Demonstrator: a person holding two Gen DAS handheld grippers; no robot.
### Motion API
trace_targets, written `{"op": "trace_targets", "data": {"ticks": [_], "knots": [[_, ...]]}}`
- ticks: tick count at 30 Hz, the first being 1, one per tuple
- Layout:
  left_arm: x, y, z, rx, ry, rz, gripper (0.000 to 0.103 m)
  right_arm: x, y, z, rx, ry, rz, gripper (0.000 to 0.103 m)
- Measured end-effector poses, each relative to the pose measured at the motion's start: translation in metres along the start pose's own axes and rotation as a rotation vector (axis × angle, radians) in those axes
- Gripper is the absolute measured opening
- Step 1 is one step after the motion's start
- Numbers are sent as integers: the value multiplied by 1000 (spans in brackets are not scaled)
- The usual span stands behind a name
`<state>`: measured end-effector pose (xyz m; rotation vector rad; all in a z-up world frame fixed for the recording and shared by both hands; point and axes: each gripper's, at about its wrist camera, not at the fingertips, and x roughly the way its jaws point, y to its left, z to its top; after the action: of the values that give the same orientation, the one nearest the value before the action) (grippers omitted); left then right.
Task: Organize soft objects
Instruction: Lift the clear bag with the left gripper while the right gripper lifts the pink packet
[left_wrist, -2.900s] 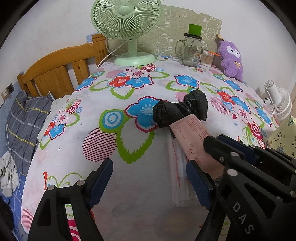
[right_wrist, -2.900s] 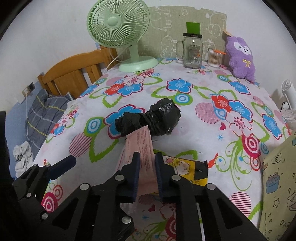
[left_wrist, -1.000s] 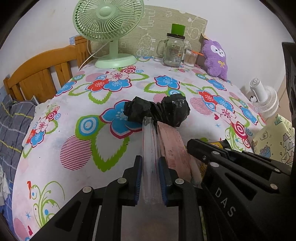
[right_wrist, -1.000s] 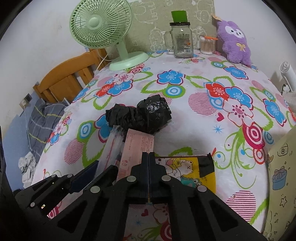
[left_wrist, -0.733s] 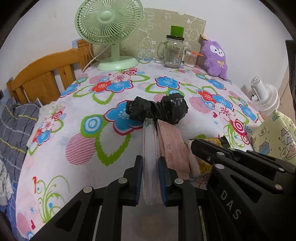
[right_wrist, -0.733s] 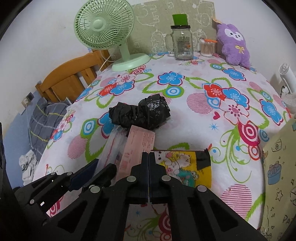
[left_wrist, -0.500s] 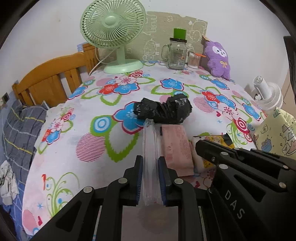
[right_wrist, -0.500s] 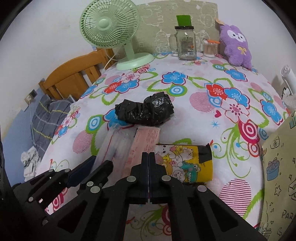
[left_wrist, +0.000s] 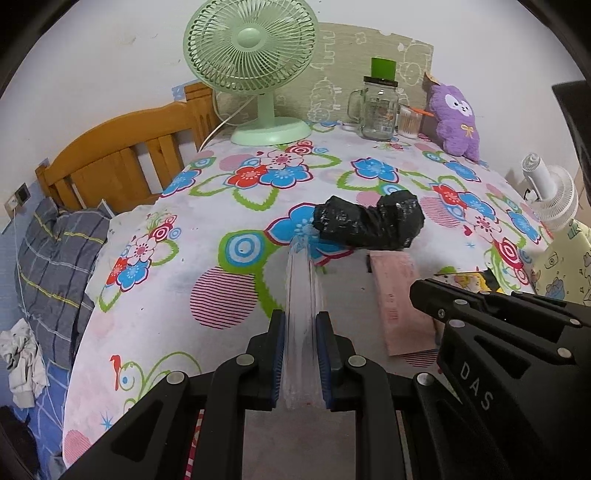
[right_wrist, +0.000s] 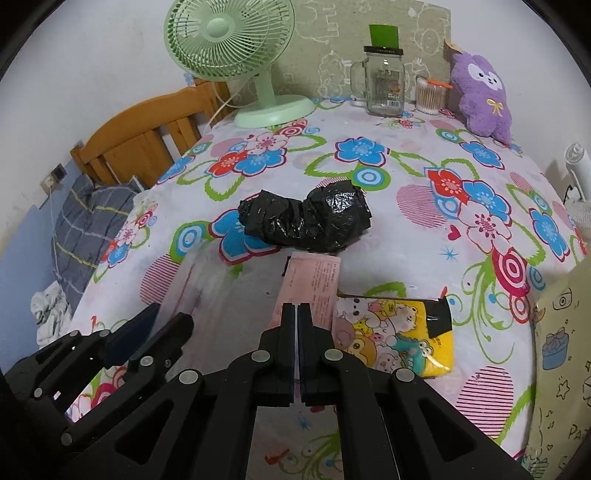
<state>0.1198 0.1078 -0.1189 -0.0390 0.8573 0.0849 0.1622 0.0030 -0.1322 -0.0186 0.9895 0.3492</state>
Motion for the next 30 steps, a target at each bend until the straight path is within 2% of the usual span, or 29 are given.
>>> {"op": "trace_targets", "data": {"ticks": [6,8,10,12,18,21,26,29,30], "knots": [[5,3,-1,-8,6,-11,15,8,0,1,1,13,-43,5],[7,3,-1,-7,8,-12,15,11,-2,1,10,24,-55,9],[8,4,-1,-9,9,-15,15,12,-6,1,28,30,-54,25],[8,4,0,-11,9,-15,15,12,-8,1,37,20,-60,36],[9,7,1,-13,9,-20,15,13,-2,3,31,9,-41,58],[12,11,1,-20,14,-12,15,16,5,5,17,5,-50,59],[12,9,-1,-3,11,-7,15,28,1,5,68,41,-47,59],[14,7,-2,9,10,1,15,29,3,3,59,37,-70,55],[13,5,-3,14,9,2,15,29,4,3,53,35,-81,47]]}}
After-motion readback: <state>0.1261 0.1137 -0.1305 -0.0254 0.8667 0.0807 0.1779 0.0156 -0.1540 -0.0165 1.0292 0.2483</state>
